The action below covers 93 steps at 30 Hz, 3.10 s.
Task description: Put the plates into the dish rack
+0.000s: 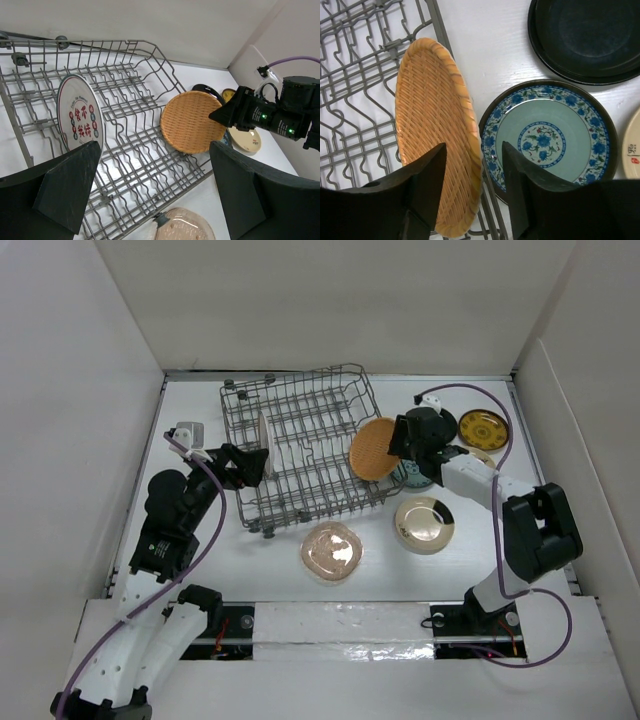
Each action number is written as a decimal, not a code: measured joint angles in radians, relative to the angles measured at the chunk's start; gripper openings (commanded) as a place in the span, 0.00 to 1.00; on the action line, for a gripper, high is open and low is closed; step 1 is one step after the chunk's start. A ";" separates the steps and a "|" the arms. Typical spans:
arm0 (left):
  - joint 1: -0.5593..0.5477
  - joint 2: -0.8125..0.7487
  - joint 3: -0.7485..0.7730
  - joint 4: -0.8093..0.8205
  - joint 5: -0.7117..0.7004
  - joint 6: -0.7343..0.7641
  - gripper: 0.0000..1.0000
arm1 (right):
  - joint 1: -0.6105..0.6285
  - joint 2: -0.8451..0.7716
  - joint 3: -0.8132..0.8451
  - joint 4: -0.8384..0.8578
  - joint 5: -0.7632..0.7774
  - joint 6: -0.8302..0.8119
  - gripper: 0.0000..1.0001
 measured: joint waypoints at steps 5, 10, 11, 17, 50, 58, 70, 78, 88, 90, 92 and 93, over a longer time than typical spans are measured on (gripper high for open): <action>0.000 0.005 0.000 0.000 0.000 0.002 0.89 | -0.003 0.015 -0.001 0.039 -0.030 0.001 0.26; 0.000 0.006 0.000 0.001 -0.001 0.002 0.89 | -0.005 0.000 -0.007 0.081 -0.061 0.033 0.04; 0.000 0.010 0.000 0.001 0.000 0.002 0.89 | -0.001 -0.005 -0.007 0.090 -0.059 0.030 0.02; 0.000 0.011 0.000 0.001 0.000 0.002 0.89 | 0.014 -0.023 -0.012 0.087 -0.026 0.011 0.00; 0.000 0.012 -0.011 0.003 0.000 0.002 0.89 | 0.481 0.269 0.492 0.081 0.168 -0.236 0.00; 0.000 0.012 -0.011 0.004 0.000 0.002 0.89 | 0.524 0.396 0.623 0.038 0.250 -0.270 0.00; 0.000 0.009 -0.011 0.003 0.002 0.002 0.89 | 0.603 0.577 0.779 -0.013 0.450 -0.347 0.00; 0.000 0.003 -0.012 0.007 0.006 0.002 0.89 | 0.608 0.598 0.826 -0.050 0.474 -0.278 0.34; 0.000 0.003 -0.013 0.008 0.006 0.002 0.89 | 0.588 0.489 0.676 -0.029 0.390 -0.165 0.62; 0.000 0.003 -0.013 0.008 0.006 0.002 0.89 | 0.578 0.422 0.605 -0.018 0.363 -0.152 0.66; 0.000 0.003 -0.013 0.008 0.006 0.002 0.88 | 0.566 0.319 0.512 0.014 0.327 -0.138 0.66; 0.000 0.003 -0.013 0.008 0.006 0.002 0.88 | 0.560 0.266 0.470 0.023 0.318 -0.133 0.66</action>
